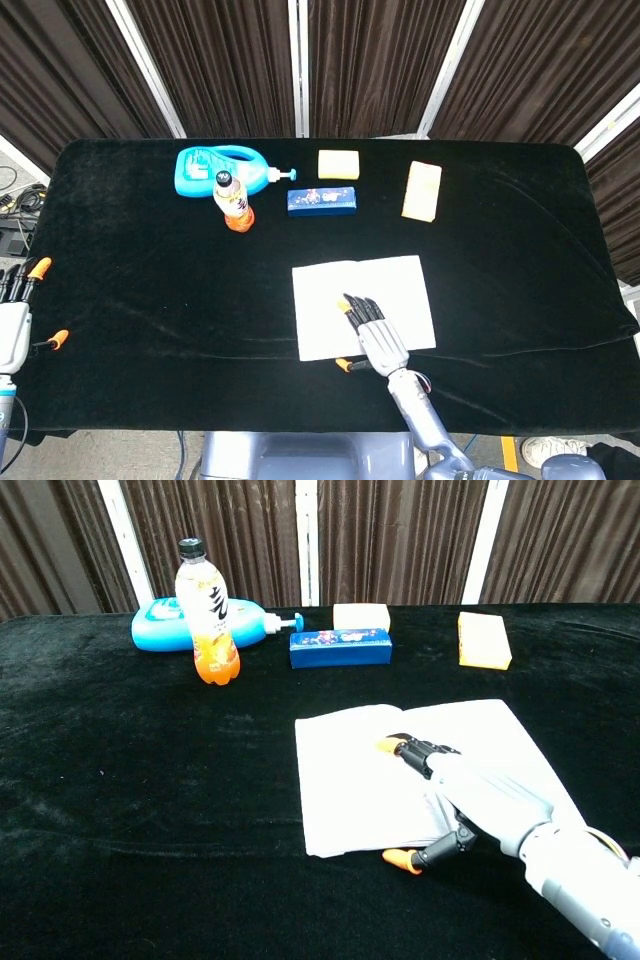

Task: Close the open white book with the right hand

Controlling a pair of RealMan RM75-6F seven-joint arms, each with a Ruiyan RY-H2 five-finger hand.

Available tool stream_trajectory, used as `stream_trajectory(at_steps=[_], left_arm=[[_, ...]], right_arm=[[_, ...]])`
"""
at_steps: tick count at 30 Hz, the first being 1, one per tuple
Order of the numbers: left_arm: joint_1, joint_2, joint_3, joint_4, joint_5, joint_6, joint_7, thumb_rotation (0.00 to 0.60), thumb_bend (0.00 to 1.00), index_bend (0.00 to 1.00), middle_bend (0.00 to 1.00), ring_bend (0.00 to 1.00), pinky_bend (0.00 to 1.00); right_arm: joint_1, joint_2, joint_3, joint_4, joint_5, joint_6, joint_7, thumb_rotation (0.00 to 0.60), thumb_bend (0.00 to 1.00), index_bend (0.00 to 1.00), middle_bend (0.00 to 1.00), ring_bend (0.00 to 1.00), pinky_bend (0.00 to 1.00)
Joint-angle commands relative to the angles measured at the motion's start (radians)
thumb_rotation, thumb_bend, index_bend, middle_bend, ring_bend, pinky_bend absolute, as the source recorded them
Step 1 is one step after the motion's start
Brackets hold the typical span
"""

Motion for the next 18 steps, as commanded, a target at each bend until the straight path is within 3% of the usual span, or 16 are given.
stream_trajectory(at_steps=[1,5,8,18], left_arm=[[0.0,0.001,0.0,0.0,-0.001,-0.001,-0.002,0.6,0.12,0.0,0.0,0.0,0.0],[0.0,0.003,0.001,-0.002,-0.001,-0.002,-0.008,0.6,0.12,0.0,0.0,0.0,0.0],[0.0,0.005,0.001,-0.002,0.001,-0.002,-0.014,0.6,0.12,0.0,0.0,0.0,0.0],[0.001,0.006,0.003,-0.004,0.005,0.001,-0.019,0.6,0.12,0.0,0.0,0.0,0.0]], right_arm=[[0.001,-0.038,0.005,0.053,-0.012,0.033,0.009,0.6,0.15,0.0,0.0,0.0,0.0],[0.003,-0.075,0.01,0.106,-0.022,0.064,0.039,0.6,0.24,0.0,0.0,0.0,0.0],[-0.004,-0.124,0.029,0.158,-0.051,0.162,0.092,0.6,0.31,0.0,0.0,0.0,0.0],[-0.013,-0.172,0.082,0.226,-0.03,0.245,0.143,0.6,0.37,0.0,0.0,0.0,0.0]])
